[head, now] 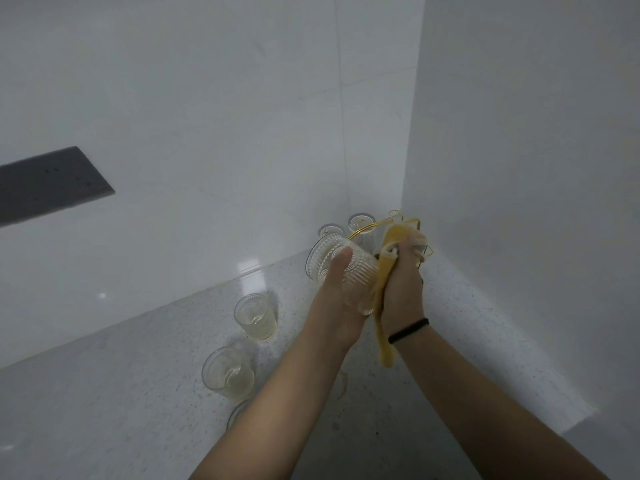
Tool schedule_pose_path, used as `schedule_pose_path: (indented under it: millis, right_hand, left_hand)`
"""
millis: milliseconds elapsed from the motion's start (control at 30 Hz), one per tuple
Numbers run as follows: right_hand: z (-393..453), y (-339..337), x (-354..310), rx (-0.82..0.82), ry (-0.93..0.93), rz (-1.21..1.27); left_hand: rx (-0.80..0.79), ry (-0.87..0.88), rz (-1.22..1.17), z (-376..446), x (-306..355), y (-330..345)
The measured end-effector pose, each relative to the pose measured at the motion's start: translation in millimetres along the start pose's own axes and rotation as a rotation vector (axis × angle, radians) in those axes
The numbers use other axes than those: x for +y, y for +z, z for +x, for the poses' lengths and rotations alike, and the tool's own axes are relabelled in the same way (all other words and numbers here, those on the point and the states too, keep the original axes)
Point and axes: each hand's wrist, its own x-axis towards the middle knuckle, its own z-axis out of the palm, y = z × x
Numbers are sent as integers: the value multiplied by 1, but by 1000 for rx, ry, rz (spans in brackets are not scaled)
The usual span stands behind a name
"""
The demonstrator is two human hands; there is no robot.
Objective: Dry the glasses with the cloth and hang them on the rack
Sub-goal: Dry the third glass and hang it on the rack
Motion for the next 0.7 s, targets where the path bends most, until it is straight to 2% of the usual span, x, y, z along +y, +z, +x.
schedule_pose_path:
  millis: [67,167,233,300,400,500,567,633,700]
  right_hand:
    - [-1,-4,1,-44,25,-76]
    - [7,-10,-14,-141,58,-116]
    - [9,-9,-20,-238,20,-169]
    - [5,-6,-15,-258,-52,-300]
    - [-4,-4,-13,-216,-296,-578]
    - [-7,-11,-25,-429,-448,-785]
    - [-10,-15,-31,-508,-439,-807]
    - [-10,-14,-32,-389,-389,-677]
    - [-6,-10,-32,-121,-374,-621]
  left_hand:
    - [17,-36,104,-2,2,-8]
    - [26,9,338,-4,7,-23]
    - [0,11,482,-5,8,-28]
    - [17,2,538,-5,10,-27]
    - [12,-62,504,-7,20,-27]
    - [-115,-189,330,-12,35,-31]
    - [-200,-286,299,-15,42,-29]
    - [-207,-282,294,-16,44,-23]
    - [-148,-155,314,-12,39,-21]
